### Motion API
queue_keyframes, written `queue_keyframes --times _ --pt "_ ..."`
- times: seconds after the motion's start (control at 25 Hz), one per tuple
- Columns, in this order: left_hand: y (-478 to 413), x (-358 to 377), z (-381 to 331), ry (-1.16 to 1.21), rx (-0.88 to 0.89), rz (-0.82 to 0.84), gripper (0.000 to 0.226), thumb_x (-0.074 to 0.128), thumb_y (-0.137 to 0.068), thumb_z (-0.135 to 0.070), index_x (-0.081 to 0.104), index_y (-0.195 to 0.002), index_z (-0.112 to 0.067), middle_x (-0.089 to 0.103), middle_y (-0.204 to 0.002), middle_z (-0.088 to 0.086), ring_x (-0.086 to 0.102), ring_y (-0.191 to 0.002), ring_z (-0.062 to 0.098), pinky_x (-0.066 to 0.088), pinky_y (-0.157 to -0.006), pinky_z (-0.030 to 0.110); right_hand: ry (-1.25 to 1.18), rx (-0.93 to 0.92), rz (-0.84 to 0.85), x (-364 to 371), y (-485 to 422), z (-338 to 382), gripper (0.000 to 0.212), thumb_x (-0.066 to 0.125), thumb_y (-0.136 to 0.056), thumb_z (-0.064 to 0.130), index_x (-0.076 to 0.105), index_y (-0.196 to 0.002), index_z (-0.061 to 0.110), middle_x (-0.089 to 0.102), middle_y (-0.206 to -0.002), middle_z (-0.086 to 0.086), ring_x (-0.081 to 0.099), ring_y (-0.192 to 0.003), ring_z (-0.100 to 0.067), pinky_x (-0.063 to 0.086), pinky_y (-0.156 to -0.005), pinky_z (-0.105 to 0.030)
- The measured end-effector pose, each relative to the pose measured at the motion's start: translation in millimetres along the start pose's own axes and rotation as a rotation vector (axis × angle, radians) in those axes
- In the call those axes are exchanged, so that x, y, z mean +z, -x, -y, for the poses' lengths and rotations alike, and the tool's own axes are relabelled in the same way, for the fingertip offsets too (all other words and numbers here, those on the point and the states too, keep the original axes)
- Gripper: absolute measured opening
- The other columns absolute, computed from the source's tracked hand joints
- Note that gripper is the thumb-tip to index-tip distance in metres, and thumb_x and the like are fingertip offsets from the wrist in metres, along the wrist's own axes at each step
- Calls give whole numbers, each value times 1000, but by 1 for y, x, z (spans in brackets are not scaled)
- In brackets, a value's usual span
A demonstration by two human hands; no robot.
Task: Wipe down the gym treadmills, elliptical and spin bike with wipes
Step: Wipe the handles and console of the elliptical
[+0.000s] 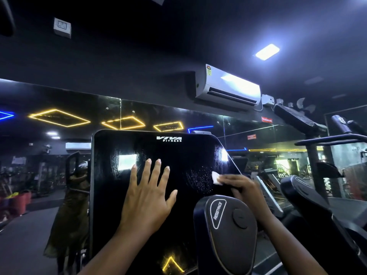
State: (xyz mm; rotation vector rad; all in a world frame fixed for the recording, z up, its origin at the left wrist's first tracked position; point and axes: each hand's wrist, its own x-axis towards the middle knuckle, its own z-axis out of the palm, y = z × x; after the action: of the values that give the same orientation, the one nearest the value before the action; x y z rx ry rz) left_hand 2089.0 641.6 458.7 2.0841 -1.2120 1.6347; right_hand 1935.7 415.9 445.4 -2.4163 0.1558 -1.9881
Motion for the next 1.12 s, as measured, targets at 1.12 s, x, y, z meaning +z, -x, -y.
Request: queue_keyframes --times 1.12 --pt "0 6 1 -2 -3 -2 65 27 -89 -52 64 -119 -8 60 -126 18 54 -121 36 24 -101 53 25 -116 67 54 -64 53 48 63 -63 -12 74 -100 17 71 -103 -2 66 -93 -21 52 -82 -31"
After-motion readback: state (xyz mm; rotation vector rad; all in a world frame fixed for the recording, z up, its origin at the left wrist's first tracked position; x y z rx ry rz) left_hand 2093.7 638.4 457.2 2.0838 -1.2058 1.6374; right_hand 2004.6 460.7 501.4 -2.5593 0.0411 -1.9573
